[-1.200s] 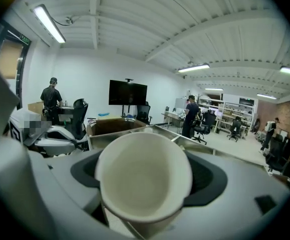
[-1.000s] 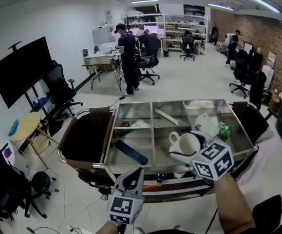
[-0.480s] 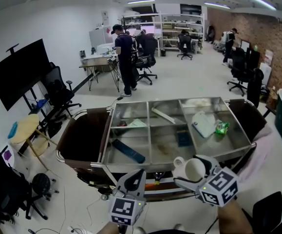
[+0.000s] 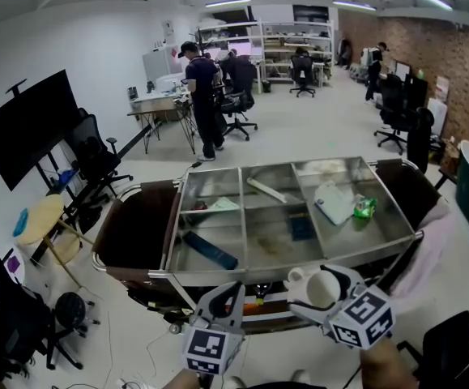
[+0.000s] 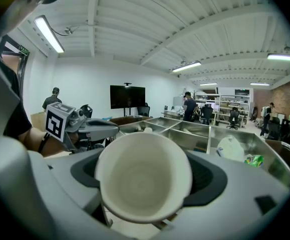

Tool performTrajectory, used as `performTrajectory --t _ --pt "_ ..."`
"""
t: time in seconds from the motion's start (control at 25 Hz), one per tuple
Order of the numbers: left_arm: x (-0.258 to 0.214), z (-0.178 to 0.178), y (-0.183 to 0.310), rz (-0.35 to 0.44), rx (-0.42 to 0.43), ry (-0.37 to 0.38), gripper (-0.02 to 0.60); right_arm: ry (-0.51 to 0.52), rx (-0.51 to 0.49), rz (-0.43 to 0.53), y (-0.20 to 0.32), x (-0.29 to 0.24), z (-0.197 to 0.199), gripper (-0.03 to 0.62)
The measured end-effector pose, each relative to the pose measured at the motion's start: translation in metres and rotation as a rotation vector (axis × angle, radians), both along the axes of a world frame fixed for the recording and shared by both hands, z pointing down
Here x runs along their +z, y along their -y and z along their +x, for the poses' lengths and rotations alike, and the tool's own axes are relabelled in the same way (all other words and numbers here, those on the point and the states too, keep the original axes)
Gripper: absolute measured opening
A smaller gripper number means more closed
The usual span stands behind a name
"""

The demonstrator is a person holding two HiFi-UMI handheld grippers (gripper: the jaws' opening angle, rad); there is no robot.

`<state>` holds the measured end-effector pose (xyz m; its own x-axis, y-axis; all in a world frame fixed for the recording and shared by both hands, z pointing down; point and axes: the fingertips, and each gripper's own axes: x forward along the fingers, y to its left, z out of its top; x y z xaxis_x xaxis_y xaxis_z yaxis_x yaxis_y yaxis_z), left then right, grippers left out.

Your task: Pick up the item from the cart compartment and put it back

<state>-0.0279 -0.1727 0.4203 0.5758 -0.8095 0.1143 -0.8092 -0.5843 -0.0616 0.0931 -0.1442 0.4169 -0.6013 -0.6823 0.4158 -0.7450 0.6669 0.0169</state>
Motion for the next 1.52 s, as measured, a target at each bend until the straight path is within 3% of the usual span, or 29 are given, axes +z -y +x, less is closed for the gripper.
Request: performTrajectory --t 0.36,0.56,1.52 --pt "0.002 -0.002 -0.003 -0.01 -0.001 0.027 0.0 0.004 0.002 -0.007 -0.002 0.004 -0.002 0.453" --pt "0.001 -0.002 -0.004 -0.022 -0.008 -0.018 0.0 0.005 0.001 -0.008 -0.004 0.005 0.0 0.453" --pt "-0.006 -0.005 -0.003 0.006 -0.006 0.002 0.0 -0.003 0.013 0.002 0.008 -0.003 0.003 0.453"
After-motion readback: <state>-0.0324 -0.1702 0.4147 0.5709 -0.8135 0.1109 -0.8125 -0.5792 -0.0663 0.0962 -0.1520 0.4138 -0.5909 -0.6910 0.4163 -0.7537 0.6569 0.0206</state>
